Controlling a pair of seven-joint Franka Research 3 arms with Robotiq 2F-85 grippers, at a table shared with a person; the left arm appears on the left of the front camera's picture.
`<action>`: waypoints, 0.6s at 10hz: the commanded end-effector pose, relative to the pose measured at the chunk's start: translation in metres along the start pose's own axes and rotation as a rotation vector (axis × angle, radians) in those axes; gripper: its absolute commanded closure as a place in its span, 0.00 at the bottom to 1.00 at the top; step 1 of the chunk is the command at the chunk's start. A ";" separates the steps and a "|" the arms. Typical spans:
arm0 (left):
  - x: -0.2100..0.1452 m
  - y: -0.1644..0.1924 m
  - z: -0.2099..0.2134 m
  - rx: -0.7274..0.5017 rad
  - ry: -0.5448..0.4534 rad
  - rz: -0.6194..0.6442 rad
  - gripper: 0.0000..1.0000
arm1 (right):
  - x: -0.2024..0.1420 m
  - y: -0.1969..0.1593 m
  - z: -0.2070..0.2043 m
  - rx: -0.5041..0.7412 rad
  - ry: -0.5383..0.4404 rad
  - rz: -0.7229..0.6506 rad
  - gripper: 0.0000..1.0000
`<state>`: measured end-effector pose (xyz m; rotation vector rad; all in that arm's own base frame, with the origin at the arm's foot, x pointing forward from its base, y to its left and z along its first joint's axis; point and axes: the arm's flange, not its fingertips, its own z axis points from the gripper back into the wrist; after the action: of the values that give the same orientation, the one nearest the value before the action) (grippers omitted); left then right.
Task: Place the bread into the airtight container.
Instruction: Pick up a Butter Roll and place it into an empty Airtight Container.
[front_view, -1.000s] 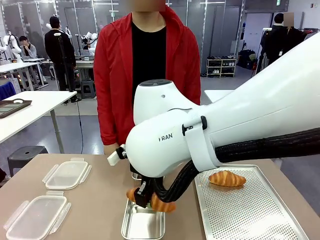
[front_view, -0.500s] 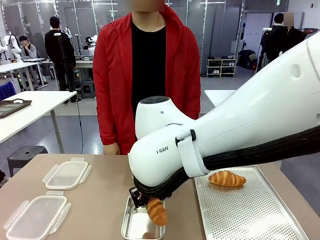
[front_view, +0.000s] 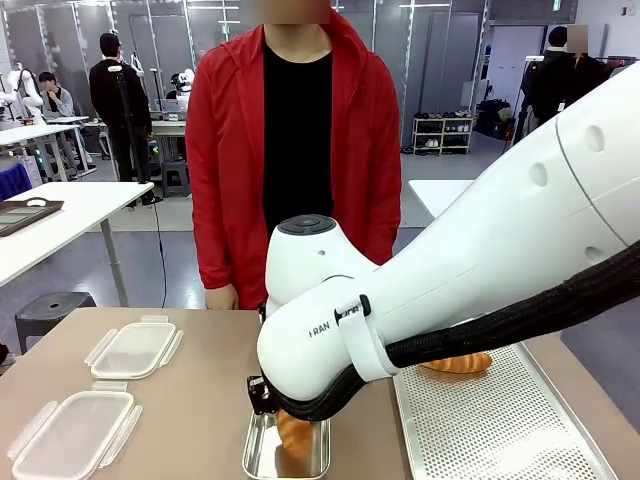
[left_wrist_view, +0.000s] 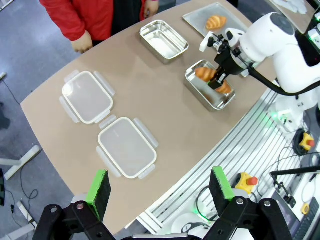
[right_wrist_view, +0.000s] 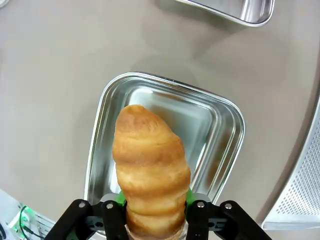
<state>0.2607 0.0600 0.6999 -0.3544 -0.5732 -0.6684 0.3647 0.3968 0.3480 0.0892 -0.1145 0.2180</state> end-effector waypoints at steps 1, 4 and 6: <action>0.001 0.000 0.001 -0.009 -0.004 -0.012 0.00 | -0.001 0.010 -0.011 -0.022 -0.034 -0.038 0.27; 0.001 0.000 0.001 -0.009 -0.004 -0.012 0.00 | 0.000 0.013 -0.008 -0.024 -0.046 -0.042 0.00; 0.001 0.000 0.001 -0.009 -0.004 -0.012 0.00 | 0.000 0.013 -0.010 -0.023 -0.044 -0.040 0.00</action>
<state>0.2607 0.0599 0.6999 -0.3544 -0.5731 -0.6684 0.3628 0.4014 0.3445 0.0854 -0.1191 0.2137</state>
